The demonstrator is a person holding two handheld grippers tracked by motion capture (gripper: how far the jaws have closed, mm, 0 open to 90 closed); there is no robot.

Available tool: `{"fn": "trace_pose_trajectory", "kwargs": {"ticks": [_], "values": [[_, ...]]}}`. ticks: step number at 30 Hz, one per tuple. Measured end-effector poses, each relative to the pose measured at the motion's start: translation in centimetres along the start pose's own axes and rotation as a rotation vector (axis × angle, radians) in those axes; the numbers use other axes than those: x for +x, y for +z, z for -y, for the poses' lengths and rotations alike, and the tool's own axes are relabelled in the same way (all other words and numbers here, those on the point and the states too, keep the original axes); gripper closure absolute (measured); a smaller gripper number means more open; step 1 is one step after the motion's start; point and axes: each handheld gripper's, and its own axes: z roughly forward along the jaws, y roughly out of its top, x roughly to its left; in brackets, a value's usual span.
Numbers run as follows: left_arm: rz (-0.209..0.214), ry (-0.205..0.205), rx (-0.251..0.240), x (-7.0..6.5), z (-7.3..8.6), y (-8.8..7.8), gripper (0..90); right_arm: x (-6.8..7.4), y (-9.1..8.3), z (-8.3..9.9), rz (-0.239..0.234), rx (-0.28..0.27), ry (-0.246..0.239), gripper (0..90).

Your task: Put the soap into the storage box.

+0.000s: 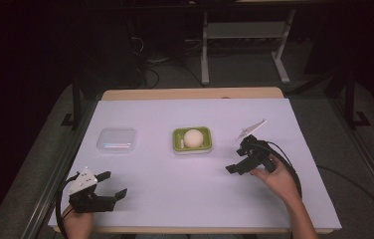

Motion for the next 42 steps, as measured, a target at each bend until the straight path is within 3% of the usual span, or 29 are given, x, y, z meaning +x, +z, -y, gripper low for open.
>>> {"fn": "trace_pose_trajectory", "kwargs": {"ticks": [42], "values": [[0.005, -0.002, 0.013, 0.0, 0.0, 0.2, 13.0, 1.2, -1.3, 7.2, 0.010, -0.010, 0.045, 16.3]]}}
